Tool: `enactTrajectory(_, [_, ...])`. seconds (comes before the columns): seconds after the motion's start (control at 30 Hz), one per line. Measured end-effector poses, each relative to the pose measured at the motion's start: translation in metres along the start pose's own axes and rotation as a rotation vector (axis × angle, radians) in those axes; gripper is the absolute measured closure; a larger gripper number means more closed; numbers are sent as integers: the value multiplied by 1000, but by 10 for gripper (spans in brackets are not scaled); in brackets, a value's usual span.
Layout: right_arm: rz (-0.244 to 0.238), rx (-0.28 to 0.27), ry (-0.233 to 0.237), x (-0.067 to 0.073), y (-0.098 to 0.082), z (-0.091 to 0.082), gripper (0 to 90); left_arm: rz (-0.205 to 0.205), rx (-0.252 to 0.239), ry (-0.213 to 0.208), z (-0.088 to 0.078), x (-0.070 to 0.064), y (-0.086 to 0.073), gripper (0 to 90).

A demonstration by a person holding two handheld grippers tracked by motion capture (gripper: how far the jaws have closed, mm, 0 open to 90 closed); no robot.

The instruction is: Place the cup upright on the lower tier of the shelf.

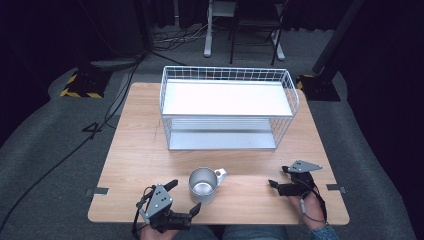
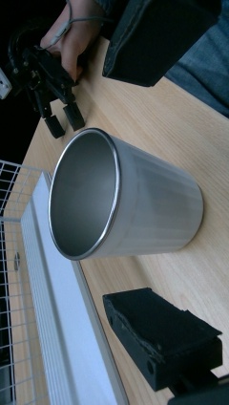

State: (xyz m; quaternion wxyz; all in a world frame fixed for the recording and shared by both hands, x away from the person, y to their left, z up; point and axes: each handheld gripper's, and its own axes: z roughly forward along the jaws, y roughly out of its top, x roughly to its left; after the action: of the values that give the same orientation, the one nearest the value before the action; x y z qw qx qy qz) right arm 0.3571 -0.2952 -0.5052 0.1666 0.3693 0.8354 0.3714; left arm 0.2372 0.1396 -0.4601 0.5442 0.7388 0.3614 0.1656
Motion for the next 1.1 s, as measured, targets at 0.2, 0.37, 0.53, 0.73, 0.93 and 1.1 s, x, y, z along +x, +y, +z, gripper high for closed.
enactTrajectory(0.2, [-6,-2,3,0,0,0,199,-2,8,37,16,-3,-2,0])
enactTrajectory(0.37, [-4,0,3,0,0,0,198,7,34,52,30,-2,-4,0])
enactTrajectory(0.53, [-3,0,3,0,0,0,198,24,54,75,43,-2,-6,0])
enactTrajectory(0.73, [-4,0,3,0,0,0,198,41,89,78,57,-2,-10,0])
enactTrajectory(0.93, [-3,-1,5,0,0,0,198,41,134,63,67,0,-11,0])
enactTrajectory(1.1, [-4,0,3,0,0,0,198,46,167,55,72,1,-13,0])
